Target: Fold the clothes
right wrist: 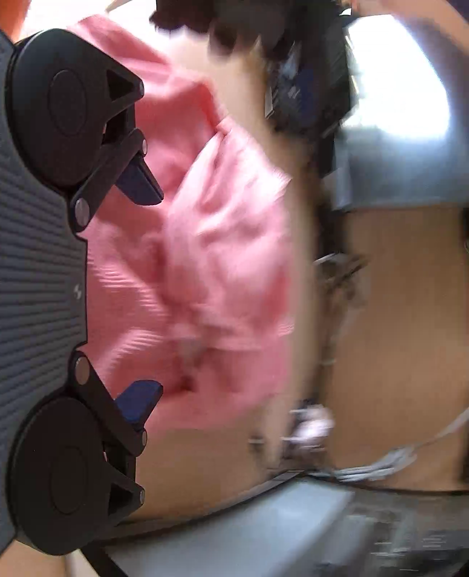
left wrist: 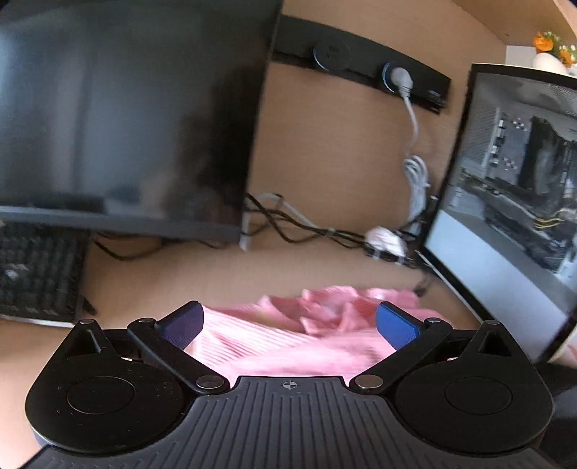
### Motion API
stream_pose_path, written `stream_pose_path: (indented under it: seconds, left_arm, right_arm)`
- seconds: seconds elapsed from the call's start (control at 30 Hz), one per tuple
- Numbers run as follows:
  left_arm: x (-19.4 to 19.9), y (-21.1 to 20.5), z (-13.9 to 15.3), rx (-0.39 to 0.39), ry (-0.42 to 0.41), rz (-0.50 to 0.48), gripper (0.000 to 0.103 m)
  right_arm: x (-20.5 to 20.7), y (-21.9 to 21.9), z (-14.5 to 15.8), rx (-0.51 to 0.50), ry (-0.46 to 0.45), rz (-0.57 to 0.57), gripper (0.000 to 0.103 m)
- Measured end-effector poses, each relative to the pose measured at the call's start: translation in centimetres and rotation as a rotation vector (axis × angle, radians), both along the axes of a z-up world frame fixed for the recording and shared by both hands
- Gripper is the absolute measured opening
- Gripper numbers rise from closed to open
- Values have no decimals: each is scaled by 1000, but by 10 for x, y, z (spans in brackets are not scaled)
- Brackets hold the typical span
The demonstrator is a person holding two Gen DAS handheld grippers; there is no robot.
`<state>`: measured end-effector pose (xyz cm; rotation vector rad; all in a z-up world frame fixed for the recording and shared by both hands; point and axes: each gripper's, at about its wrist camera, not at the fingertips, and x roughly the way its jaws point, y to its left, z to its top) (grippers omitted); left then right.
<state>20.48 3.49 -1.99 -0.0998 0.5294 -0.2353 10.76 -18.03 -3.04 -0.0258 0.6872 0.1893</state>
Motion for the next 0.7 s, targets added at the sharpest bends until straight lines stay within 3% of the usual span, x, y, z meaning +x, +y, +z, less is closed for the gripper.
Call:
stream_pose_path:
  seconds: [0.07,0.17,0.3,0.33,0.47,0.53,0.57,0.63,0.7]
  left_arm:
    - [6,3,3,-3,55,23,103]
    - [16,1,2,45,120,-23,103]
    - [3,-4,-13,185,82,-77,103]
    - [-1,-11,-15,231,78,-114,103]
    - [-20,-51,-19,470,-86,-355,103]
    - [-8,-65,-27,490,-38,-411,103]
    - [-1,-69,-30,478,0,-438,103]
    - [11,-74,-36,471,26,-444,103]
    - [22,-70,-40,403,94,-409,103]
  right_arm:
    - [4,-10,14,-22,-21,-35,103]
    - [25,-35,12,51,41,-164,103]
    - [30,-57,-3,99,93,-229,101]
    - [28,-60,-4,120,105,-228,99]
    - [31,-61,-3,181,96,-168,91]
    - [38,-60,-7,208,136,-167,82]
    - [41,-59,-9,222,156,-167,71]
    - [49,-58,-14,310,180,-137,69]
    - [61,-53,-21,343,200,-154,69]
